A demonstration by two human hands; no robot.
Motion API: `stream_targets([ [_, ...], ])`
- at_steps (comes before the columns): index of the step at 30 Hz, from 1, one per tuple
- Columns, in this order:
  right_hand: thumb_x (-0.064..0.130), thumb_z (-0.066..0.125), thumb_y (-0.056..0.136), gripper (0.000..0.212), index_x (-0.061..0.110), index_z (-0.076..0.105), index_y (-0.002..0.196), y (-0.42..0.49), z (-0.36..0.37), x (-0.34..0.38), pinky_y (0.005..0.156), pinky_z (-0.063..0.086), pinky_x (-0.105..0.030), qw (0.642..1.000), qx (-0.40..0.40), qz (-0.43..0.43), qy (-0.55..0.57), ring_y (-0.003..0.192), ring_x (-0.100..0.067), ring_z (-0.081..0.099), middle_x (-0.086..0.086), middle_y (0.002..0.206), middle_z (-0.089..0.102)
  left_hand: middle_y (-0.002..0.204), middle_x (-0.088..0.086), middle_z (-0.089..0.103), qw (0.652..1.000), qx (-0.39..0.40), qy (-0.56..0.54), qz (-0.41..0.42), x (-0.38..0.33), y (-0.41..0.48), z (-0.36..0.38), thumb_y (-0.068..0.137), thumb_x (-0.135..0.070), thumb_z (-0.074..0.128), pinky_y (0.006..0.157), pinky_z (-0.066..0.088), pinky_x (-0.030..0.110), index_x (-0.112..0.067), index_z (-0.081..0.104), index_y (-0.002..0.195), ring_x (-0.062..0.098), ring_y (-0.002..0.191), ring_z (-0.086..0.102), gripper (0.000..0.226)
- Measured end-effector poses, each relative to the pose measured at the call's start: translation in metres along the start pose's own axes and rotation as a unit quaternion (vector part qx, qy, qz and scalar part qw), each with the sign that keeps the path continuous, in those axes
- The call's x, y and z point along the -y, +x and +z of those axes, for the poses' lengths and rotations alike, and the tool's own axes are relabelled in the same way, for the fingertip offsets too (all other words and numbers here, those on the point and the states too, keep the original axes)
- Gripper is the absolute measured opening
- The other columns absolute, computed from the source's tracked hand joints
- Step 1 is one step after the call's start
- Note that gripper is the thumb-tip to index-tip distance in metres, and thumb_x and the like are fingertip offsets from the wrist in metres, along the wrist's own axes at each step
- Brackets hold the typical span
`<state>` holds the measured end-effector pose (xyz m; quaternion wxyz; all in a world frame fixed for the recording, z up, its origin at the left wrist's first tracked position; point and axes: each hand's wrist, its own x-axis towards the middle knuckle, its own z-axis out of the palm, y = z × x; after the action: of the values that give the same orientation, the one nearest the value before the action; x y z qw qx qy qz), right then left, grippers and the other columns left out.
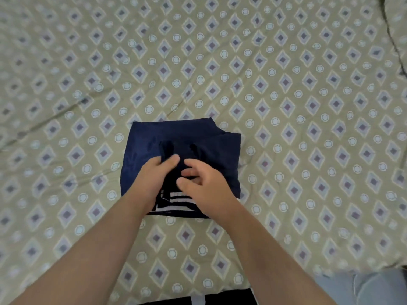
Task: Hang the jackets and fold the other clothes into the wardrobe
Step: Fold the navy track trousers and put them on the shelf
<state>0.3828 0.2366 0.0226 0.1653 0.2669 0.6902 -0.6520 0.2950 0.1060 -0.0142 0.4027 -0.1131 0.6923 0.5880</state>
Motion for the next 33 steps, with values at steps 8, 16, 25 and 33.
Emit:
stream_targets([
  [8, 0.031, 0.059, 0.095, 0.06, 0.018, 0.039, 0.15, 0.003, -0.028, -0.061, 0.118, 0.023, -0.048, 0.912, -0.208, -0.005, -0.352, 0.146, -0.037, 0.02, -0.02, 0.159, 0.022, 0.103, -0.019, 0.057, 0.973, -0.058, 0.225, 0.005, 0.016, 0.017, 0.01, 0.068, -0.049, 0.083, 0.072, 0.045, 0.019, -0.024, 0.048, 0.111, 0.002, 0.094, 0.057, 0.061],
  [16, 0.051, 0.044, 0.098, 0.064, 0.03, 0.025, 0.155, 0.004, -0.004, -0.07, 0.122, 0.018, -0.046, 0.954, -0.2, -0.096, -0.202, 0.153, -0.017, 0.002, 0.002, 0.166, -0.002, 0.113, -0.007, 0.072, 0.994, 0.065, 0.081, 0.016, -0.005, 0.016, -0.019, 0.089, -0.011, 0.068, 0.092, 0.053, 0.037, -0.025, 0.061, 0.123, 0.014, 0.106, 0.068, 0.037],
  [25, 0.05, 0.047, 0.093, 0.076, 0.023, 0.018, 0.158, 0.031, 0.029, -0.074, 0.122, 0.01, -0.046, 0.887, -0.143, -0.108, -0.425, 0.152, -0.033, -0.002, -0.015, 0.165, -0.003, 0.113, -0.008, 0.064, 0.983, -0.063, 0.173, -0.02, 0.008, 0.018, -0.118, 0.095, -0.023, 0.063, 0.08, 0.052, 0.03, -0.03, 0.048, 0.126, 0.012, 0.1, 0.064, 0.036],
  [33, 0.054, 0.036, 0.091, 0.073, 0.021, 0.026, 0.156, 0.042, 0.036, -0.069, 0.122, 0.008, -0.052, 0.867, -0.159, -0.099, -0.462, 0.151, -0.038, 0.004, -0.019, 0.164, 0.005, 0.127, 0.004, 0.055, 0.924, -0.175, 0.332, 0.068, 0.006, 0.015, -0.112, 0.089, -0.011, 0.059, 0.092, 0.047, 0.037, -0.02, 0.04, 0.141, 0.028, 0.117, 0.054, 0.056],
])
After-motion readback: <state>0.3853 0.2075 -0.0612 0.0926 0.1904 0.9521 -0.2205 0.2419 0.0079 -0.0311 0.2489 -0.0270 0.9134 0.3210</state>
